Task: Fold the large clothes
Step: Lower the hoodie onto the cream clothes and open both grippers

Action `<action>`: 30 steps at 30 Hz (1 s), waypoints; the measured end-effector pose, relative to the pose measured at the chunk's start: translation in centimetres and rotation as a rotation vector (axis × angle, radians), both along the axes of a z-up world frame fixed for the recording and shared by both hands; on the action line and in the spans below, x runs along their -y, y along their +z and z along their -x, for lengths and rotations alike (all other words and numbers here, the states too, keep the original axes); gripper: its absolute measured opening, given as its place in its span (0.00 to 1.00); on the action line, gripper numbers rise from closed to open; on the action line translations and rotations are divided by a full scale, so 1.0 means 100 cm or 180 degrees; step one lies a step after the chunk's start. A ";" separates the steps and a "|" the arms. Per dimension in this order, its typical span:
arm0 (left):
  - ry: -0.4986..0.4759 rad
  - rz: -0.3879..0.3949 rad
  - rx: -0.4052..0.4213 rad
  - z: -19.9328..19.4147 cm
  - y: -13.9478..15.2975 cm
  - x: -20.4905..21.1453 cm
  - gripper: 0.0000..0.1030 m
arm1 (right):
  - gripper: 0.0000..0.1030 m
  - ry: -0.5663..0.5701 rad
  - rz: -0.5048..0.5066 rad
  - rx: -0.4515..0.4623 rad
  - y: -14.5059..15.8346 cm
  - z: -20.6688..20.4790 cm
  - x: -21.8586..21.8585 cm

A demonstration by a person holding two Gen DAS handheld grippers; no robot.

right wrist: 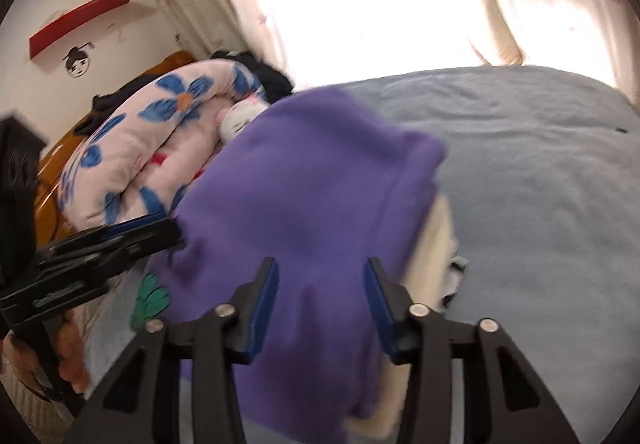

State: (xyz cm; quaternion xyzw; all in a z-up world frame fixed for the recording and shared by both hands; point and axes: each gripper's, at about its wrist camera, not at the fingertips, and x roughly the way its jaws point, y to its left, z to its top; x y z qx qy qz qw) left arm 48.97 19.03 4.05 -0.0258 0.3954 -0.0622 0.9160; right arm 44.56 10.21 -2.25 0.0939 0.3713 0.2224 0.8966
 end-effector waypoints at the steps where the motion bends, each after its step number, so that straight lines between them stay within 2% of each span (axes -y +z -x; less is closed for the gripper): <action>1: -0.0003 -0.0072 -0.0022 -0.002 -0.005 0.005 0.27 | 0.41 -0.0017 0.0077 -0.0015 -0.004 0.000 -0.005; 3: 0.0007 -0.0239 0.0016 -0.003 -0.013 0.012 0.27 | 0.40 -0.0102 0.0263 -0.0053 -0.016 -0.002 -0.010; 4: 0.0009 -0.0259 0.0027 -0.004 -0.015 0.013 0.27 | 0.35 -0.0152 0.0370 -0.0045 -0.022 -0.004 -0.010; 5: 0.0016 -0.0239 0.0019 -0.006 -0.017 0.012 0.27 | 0.28 -0.0183 0.0504 0.0016 -0.026 -0.004 -0.011; 7: 0.0023 -0.0156 0.0008 -0.007 -0.018 0.010 0.27 | 0.24 -0.0165 0.0630 0.0126 -0.029 -0.003 -0.012; 9: 0.0032 -0.0103 0.0007 -0.007 -0.019 0.008 0.27 | 0.24 -0.0162 0.0635 0.0145 -0.029 0.000 -0.009; 11: 0.0060 -0.0168 0.0041 -0.005 -0.019 0.010 0.27 | 0.24 -0.0231 0.0700 0.0153 -0.028 0.002 -0.005; 15: 0.0077 -0.0161 0.0076 0.002 -0.016 0.014 0.27 | 0.27 -0.0193 0.0511 0.0025 -0.027 0.006 0.010; 18: 0.0115 -0.0149 0.0077 0.007 -0.015 0.015 0.29 | 0.27 -0.0194 0.0532 0.0003 -0.023 0.016 0.016; 19: 0.0128 -0.0162 0.0070 0.008 -0.014 0.017 0.33 | 0.27 -0.0198 0.0584 -0.0001 -0.022 0.019 0.015; 21: 0.0129 -0.0123 0.0052 0.011 -0.010 0.020 0.47 | 0.27 -0.0220 0.0678 -0.0012 -0.018 0.024 0.015; 23: 0.0169 -0.0140 0.0030 0.017 -0.004 0.026 0.78 | 0.27 -0.0238 0.0743 -0.0038 -0.014 0.030 0.016; 24: 0.0215 -0.0199 0.0038 0.020 -0.002 0.028 0.83 | 0.27 -0.0264 0.0781 -0.0051 -0.011 0.033 0.017; 26: 0.0240 -0.0332 0.0058 0.028 0.003 0.035 0.86 | 0.27 -0.0305 0.0777 -0.0074 -0.004 0.039 0.023; 30: 0.0243 -0.0373 -0.0096 0.040 0.008 0.041 0.86 | 0.27 -0.0452 0.0824 -0.0202 0.007 0.049 0.033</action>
